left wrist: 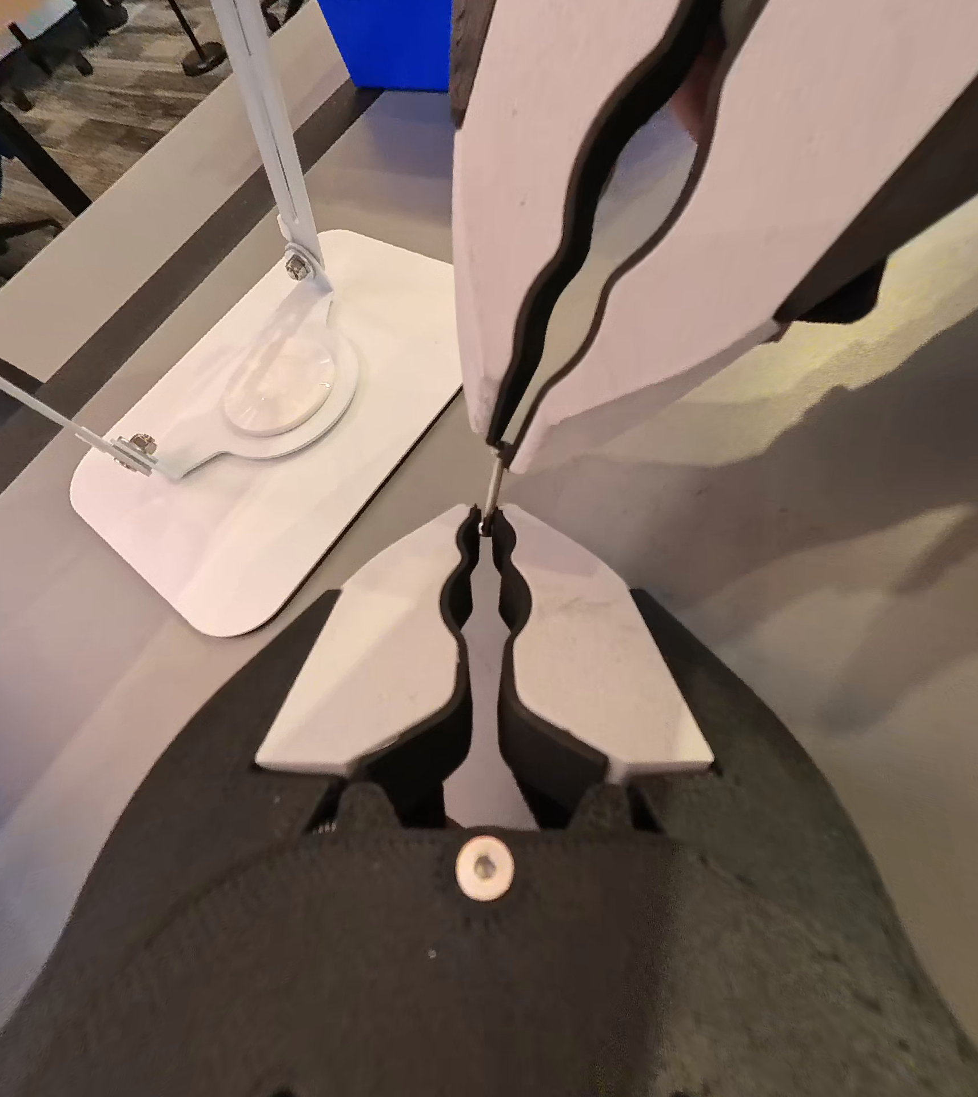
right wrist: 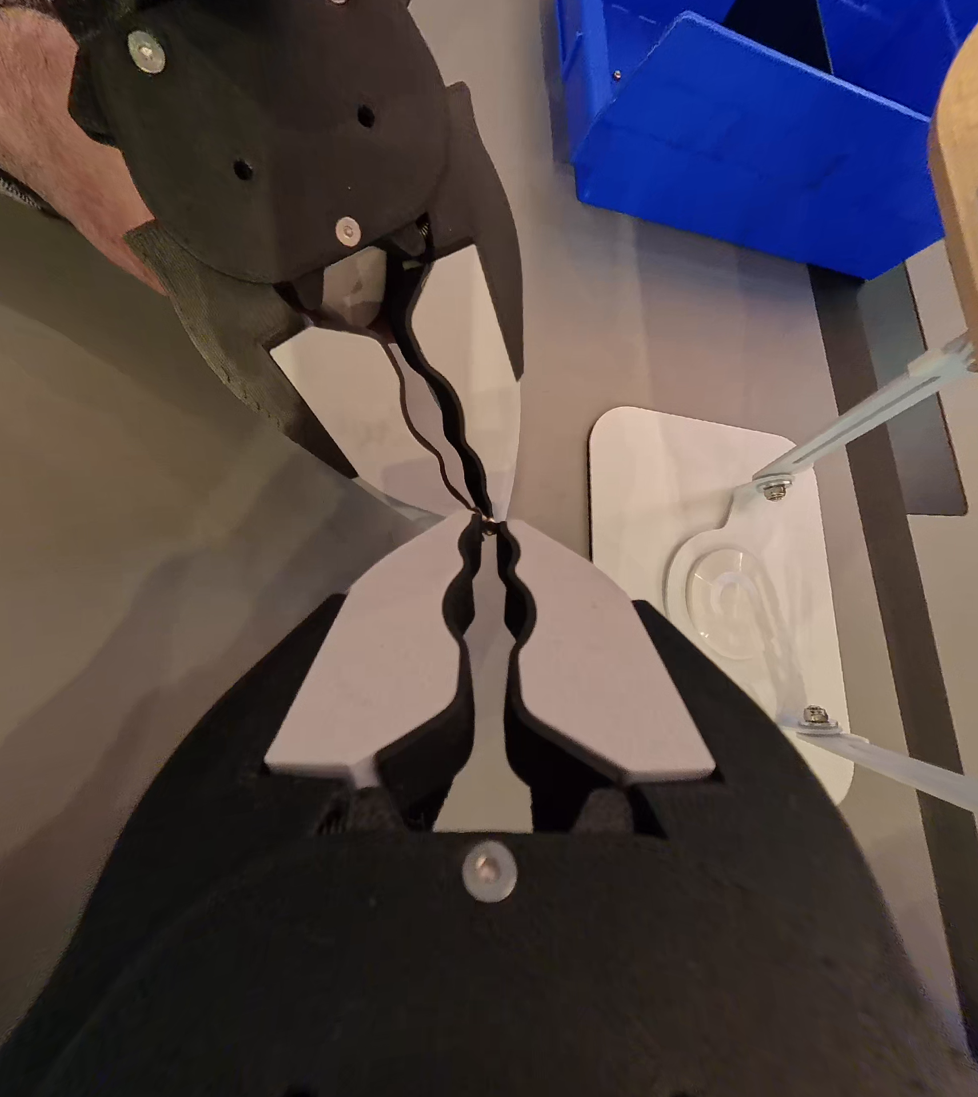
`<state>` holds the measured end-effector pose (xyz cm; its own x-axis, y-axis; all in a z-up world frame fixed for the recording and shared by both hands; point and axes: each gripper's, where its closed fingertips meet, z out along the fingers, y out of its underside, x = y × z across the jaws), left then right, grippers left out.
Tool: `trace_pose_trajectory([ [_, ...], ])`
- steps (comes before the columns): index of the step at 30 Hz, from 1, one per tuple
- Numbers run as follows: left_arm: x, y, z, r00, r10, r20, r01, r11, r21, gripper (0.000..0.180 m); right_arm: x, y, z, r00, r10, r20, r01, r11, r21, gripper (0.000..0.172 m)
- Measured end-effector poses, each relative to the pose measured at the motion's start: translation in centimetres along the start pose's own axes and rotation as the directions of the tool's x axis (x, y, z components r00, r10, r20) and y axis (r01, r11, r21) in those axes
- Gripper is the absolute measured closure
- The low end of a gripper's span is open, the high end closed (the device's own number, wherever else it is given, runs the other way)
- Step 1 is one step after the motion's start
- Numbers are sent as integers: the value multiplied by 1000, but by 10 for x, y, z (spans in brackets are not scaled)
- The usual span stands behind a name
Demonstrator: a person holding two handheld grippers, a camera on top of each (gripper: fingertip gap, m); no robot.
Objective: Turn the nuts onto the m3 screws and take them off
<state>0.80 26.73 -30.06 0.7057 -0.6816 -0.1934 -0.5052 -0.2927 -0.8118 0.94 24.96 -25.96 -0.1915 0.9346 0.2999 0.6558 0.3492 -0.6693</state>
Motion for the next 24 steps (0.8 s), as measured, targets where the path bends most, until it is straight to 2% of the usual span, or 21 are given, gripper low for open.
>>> trace_pose_trajectory([
  [15, 9, 1, 1, 995, -9, -96, 8, 1000, -12, 177, -9, 3, 0, 955, -287, 76, 289, 957, -28, 166],
  [24, 10, -2, -1, 993, -28, -114, 29, 1000, 2, 177, -7, 4, -2, 955, -282, 95, 284, 959, -2, 167],
])
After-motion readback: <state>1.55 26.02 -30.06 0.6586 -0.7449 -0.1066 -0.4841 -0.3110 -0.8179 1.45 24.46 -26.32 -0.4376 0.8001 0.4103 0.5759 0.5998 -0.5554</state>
